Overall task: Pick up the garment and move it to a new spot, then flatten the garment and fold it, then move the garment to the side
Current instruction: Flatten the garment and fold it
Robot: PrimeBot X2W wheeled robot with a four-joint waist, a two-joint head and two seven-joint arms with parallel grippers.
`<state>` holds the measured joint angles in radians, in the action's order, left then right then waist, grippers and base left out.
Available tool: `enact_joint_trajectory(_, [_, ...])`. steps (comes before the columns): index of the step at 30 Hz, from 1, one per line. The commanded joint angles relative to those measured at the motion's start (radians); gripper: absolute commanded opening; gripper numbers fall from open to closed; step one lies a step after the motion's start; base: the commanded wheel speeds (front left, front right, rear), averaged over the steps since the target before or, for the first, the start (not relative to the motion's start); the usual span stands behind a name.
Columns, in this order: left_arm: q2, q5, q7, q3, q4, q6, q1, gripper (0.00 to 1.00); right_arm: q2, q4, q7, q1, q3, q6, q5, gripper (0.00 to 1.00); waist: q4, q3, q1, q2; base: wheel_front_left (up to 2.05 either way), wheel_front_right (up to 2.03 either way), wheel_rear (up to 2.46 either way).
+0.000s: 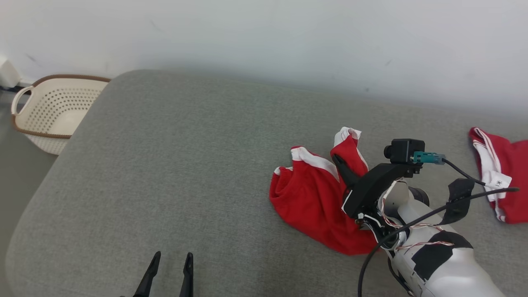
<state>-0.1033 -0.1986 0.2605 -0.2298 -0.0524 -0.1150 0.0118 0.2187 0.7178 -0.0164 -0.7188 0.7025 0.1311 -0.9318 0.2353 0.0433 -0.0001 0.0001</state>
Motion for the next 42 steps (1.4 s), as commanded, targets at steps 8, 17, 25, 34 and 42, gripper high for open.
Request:
enact_joint_trajectory(8, [0.019,0.008,0.005,-0.034,-0.026,0.022,0.042,1.0,-0.041,0.125,0.018,-0.068,0.031,-0.001,-0.009,0.0,0.09,0.032,0.0001,-0.0001,0.0,0.0,0.0])
enact_joint_trajectory(17, [0.029,0.012,0.005,-0.043,-0.03,0.029,0.057,1.0,-0.07,0.248,0.058,-0.11,0.055,-0.001,0.002,0.0,0.118,0.054,0.0001,-0.0001,0.0,0.0,0.0])
enact_joint_trajectory(25, [0.032,0.017,0.005,-0.025,-0.038,0.029,0.051,1.0,-0.084,0.268,0.103,-0.119,0.091,-0.001,-0.017,1.0,0.105,0.044,0.0001,-0.0001,0.0,0.0,0.0])
enact_joint_trajectory(34, [0.024,0.022,0.005,-0.002,-0.028,0.025,0.022,1.0,-0.008,0.143,0.197,-0.074,0.115,-0.001,-0.072,1.0,0.054,0.005,0.0001,-0.0001,0.0,0.0,0.0])
enact_joint_trajectory(42, [0.011,0.019,0.005,0.03,-0.003,0.018,-0.01,1.0,0.103,0.096,0.254,-0.025,0.086,-0.001,-0.076,1.0,0.01,-0.002,0.0001,-0.0001,0.0,0.0,0.0])
